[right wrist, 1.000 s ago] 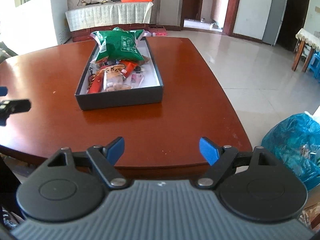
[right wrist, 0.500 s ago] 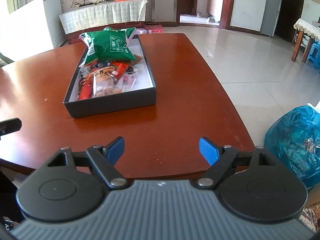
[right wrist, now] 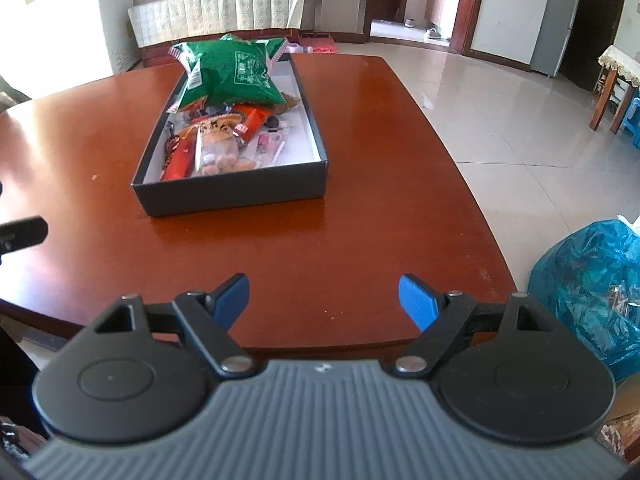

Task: Organize snacks

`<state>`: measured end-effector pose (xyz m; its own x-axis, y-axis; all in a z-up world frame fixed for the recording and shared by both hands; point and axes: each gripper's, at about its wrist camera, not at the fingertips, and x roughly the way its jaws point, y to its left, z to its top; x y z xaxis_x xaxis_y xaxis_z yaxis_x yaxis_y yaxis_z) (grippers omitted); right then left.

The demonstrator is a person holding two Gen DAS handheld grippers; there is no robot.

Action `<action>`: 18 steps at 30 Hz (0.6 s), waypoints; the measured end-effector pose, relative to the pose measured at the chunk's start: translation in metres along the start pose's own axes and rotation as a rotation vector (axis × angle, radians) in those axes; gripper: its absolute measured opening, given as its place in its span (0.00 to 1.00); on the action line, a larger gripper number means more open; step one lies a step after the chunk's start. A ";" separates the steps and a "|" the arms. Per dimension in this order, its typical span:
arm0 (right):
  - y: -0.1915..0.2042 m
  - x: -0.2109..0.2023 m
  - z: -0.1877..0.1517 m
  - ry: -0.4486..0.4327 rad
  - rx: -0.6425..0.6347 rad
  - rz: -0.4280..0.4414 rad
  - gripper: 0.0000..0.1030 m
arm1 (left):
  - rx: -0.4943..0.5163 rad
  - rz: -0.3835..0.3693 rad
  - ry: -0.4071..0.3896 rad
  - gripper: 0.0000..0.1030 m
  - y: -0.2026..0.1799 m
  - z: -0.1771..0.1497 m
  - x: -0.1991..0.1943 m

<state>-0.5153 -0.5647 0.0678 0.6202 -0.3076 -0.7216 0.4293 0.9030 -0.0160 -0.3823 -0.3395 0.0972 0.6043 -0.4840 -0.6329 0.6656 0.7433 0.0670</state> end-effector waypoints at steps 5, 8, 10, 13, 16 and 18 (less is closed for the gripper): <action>-0.002 0.001 0.000 0.001 0.013 0.004 0.81 | -0.007 0.005 0.002 1.00 0.000 -0.001 0.001; -0.002 0.001 -0.001 0.002 0.014 0.002 0.81 | -0.014 0.006 0.002 1.00 0.000 -0.001 0.002; -0.002 0.002 -0.001 0.007 0.013 0.002 0.81 | -0.016 0.005 0.001 1.00 0.000 -0.001 0.003; -0.003 0.004 0.000 0.020 0.014 0.006 0.81 | -0.009 0.006 -0.002 1.00 -0.001 -0.002 0.002; -0.004 0.007 0.001 0.030 0.019 0.014 0.81 | 0.001 0.011 -0.007 1.00 -0.003 -0.002 0.002; -0.004 0.008 0.001 0.035 0.019 0.016 0.81 | 0.000 0.009 -0.004 1.00 -0.003 -0.002 0.003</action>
<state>-0.5113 -0.5711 0.0629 0.6038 -0.2825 -0.7454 0.4321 0.9018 0.0082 -0.3827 -0.3423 0.0938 0.6116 -0.4793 -0.6295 0.6604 0.7474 0.0725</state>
